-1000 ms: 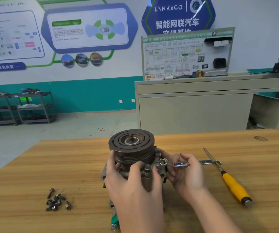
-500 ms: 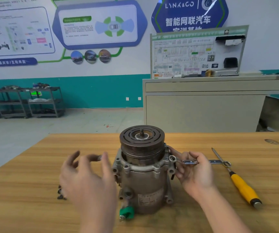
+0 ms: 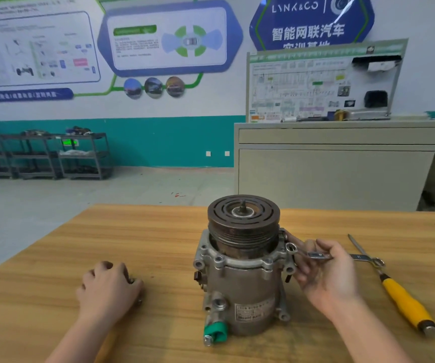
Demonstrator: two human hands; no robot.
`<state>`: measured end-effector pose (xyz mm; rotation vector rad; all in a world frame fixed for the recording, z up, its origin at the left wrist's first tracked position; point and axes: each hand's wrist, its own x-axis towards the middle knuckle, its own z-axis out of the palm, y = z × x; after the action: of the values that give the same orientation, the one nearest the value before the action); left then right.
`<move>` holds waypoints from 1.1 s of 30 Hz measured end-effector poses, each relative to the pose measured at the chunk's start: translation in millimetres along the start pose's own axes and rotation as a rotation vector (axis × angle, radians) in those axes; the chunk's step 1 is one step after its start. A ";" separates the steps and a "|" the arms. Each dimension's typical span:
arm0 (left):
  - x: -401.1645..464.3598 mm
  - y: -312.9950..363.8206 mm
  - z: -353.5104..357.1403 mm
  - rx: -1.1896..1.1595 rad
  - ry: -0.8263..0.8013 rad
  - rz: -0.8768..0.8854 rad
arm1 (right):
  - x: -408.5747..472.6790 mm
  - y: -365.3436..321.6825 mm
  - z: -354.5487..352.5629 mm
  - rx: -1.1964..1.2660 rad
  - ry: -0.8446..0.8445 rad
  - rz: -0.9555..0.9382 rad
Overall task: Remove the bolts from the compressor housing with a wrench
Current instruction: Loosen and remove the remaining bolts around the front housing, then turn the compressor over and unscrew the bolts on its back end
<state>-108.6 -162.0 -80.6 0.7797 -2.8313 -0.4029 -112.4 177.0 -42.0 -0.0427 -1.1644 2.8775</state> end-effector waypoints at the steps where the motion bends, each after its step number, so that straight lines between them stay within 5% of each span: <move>1: 0.1 -1.0 1.5 0.015 -0.004 -0.001 | -1.0 -0.4 1.1 -0.005 0.016 -0.001; 16: 27.9 -15.0 26.1 0.027 -0.054 0.221 | 9.1 -15.0 -9.9 -0.105 0.073 0.101; 19: 25.8 -15.7 25.8 0.091 -0.046 0.244 | 16.0 -37.8 -35.8 -0.403 0.304 0.106; 22: 11.5 -1.7 15.2 0.076 0.014 0.220 | 24.8 -50.9 -65.2 -1.099 0.419 0.056; 25: -16.5 32.8 -13.7 -0.258 0.233 0.315 | 30.3 -48.9 -79.5 -1.671 0.446 0.045; 29: -72.8 102.6 -76.0 -0.886 0.218 0.663 | 37.1 -41.6 -89.1 -1.816 0.573 0.152; 31: -92.4 134.5 -98.8 -0.856 0.071 0.857 | 36.4 -41.2 -91.2 -1.805 0.622 0.156; 33: -97.1 162.5 -109.1 -0.517 -0.036 0.944 | 32.3 -42.9 -88.5 -1.752 0.651 0.157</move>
<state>-77.3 -0.1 62.8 -0.6394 -2.5435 -0.8882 -140.1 270.8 -76.1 -0.9375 -2.7946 0.8045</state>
